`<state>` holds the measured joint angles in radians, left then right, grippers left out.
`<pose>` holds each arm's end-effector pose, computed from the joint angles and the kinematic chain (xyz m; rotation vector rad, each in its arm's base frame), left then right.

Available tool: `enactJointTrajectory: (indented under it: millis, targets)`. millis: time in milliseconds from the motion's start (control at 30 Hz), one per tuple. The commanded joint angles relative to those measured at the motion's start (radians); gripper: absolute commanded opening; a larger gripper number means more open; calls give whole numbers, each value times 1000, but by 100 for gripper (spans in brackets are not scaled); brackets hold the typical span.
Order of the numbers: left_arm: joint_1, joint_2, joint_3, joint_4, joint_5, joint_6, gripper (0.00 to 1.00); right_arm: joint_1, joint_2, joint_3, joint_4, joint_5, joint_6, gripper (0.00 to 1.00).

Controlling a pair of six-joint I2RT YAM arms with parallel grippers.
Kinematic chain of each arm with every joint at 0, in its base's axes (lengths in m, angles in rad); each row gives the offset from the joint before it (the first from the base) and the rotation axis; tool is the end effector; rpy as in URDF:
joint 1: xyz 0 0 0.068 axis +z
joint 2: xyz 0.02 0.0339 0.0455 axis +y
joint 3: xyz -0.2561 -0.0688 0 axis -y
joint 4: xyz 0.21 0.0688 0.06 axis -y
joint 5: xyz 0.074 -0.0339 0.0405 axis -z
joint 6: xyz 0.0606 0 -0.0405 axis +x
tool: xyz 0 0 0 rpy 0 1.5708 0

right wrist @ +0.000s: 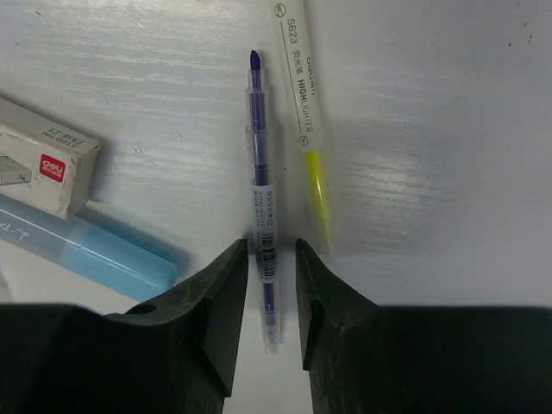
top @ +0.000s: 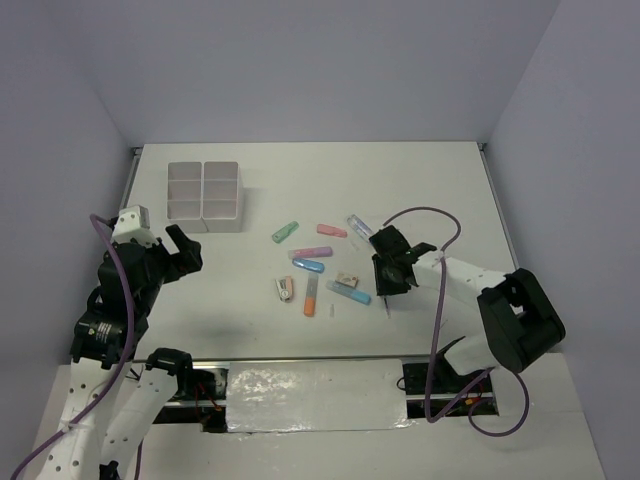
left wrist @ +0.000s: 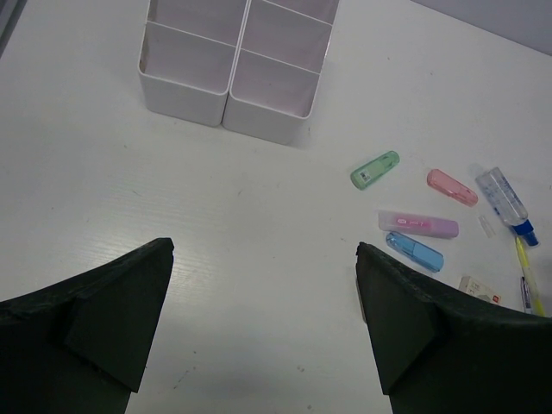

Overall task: Sort the stationery into containers
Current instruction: Pick up the pen from the center of the board.

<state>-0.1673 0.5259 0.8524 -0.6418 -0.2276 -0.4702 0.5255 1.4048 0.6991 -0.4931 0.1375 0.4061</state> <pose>0.1055 -0.0039 0.3250 -0.4372 1.8323 -0.2232 0.1989 0.1058 0.1507 -0.1284 2.7450 0.0632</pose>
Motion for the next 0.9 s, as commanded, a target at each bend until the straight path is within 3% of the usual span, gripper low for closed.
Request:
enactJointTrajectory:
  millis: [0,233,367,600,700,767,833,867]
  targets:
    - [-6,-10,4,47,8,18,99,-2,25,20,24,-4,-9,35]
    - [-8,-12,4,44,1,15,99,8,66,10,48,-32,-1,22]
    - [-9,-9,5,44,-7,7,99,13,36,11,48,-52,0,4]
    - [-8,29,36,44,-10,-33,99,13,-186,115,-99,-36,-7,0]
    - [-9,77,71,77,139,-71,99,13,-334,178,-185,-27,-12,0]
    - [-40,143,99,62,190,-123,99,11,-417,226,-246,-13,-18,0]
    - [-125,247,134,38,105,-204,99,11,-455,263,-294,-1,-20,0]
    - [-282,270,132,53,43,-232,99,11,-463,296,-336,7,-21,0]
